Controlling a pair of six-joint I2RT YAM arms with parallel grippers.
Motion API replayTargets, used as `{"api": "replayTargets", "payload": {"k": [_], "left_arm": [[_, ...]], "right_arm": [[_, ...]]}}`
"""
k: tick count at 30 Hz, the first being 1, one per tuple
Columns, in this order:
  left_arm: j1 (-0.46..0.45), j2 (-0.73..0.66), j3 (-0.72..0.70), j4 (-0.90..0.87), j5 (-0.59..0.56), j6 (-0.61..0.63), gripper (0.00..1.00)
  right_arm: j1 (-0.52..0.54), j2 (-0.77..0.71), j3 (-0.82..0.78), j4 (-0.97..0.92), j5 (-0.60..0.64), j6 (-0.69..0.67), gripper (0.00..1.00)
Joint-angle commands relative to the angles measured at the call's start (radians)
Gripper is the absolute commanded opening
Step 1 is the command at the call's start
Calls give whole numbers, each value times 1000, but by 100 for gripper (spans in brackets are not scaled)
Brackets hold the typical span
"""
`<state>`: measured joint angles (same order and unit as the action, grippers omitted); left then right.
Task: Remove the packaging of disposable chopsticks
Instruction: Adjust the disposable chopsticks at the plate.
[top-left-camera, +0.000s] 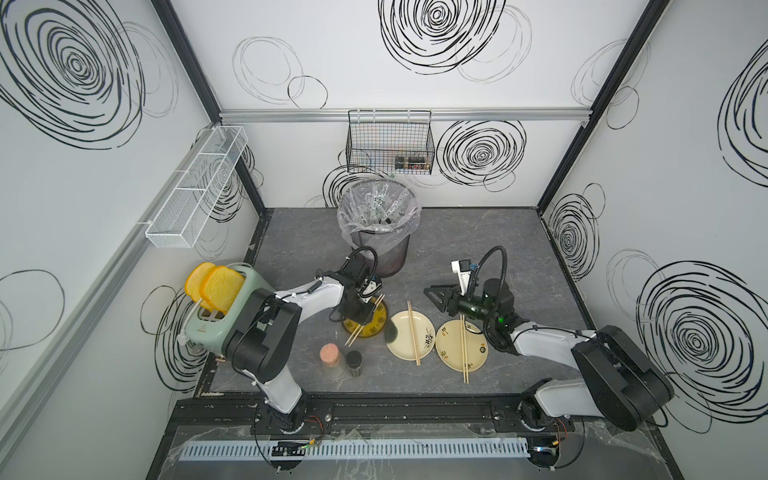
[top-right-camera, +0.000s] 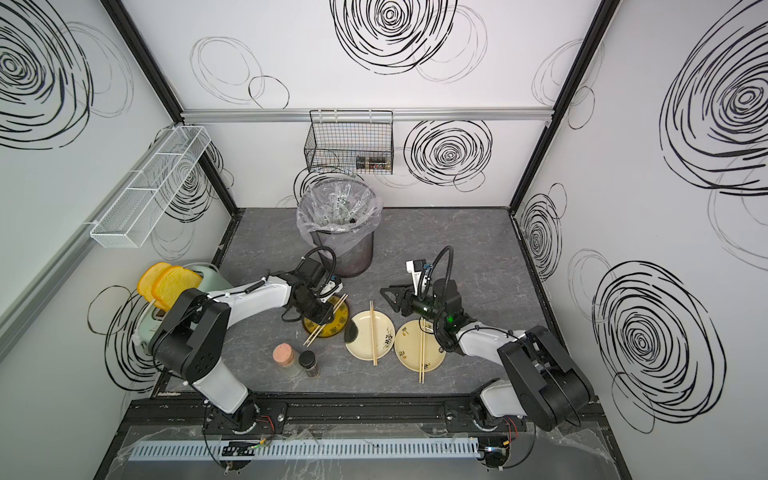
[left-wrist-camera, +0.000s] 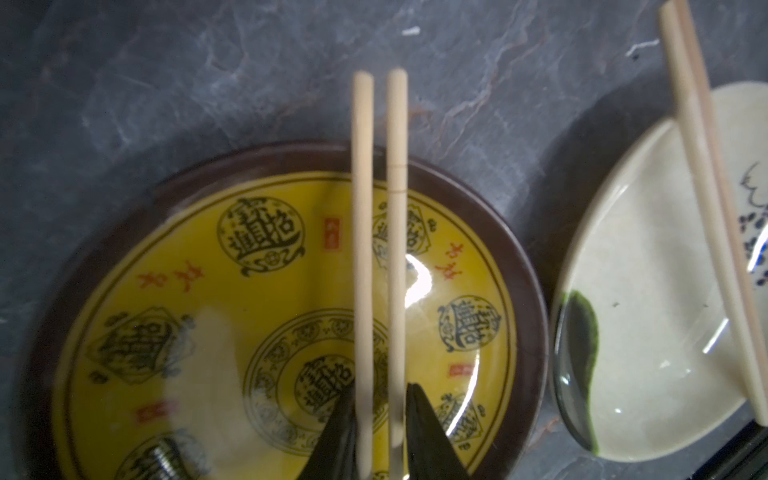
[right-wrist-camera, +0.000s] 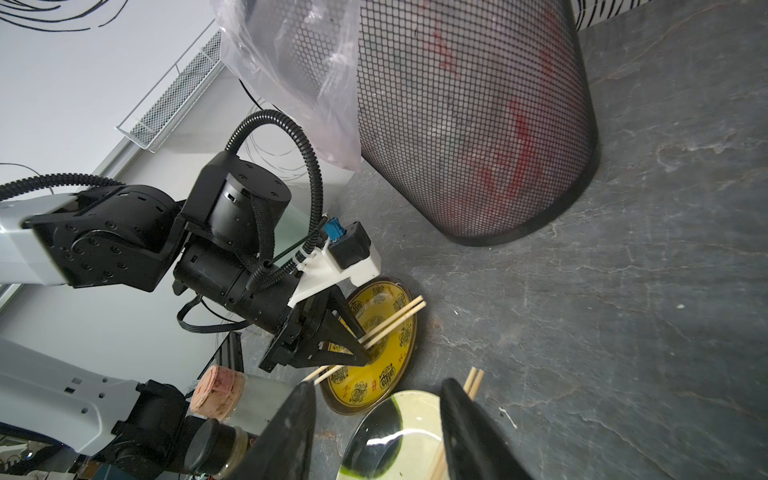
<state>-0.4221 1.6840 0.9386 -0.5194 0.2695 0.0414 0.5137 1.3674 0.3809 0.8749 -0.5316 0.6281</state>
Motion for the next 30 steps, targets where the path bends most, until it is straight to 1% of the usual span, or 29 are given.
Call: {"api": "replayTargets", "payload": {"k": [1,3,16,20,25,27,30], "left_arm": [[10,-13,8,10,-7,7,30],[6,-25,15,5,-12,4,32],[-3,-83,55,-11,-23,-5,35],[-3,-130,54,0,-3,-12,35],[-2,-203,35,30,30,-13,36],[-2,-234,22,45,53,-15,36],[-3,-299,-20,98,103,-30,37]], "right_arm": [[5,-4,27,-1,0,-5,51],[5,-3,28,-2,4,-4,52],[19,-8,35,-27,27,-30,52],[23,-6,43,-44,28,-40,51],[32,-30,55,-101,54,-82,52],[31,-47,59,-132,73,-108,52],[37,-72,67,-215,185,-175,52]]}}
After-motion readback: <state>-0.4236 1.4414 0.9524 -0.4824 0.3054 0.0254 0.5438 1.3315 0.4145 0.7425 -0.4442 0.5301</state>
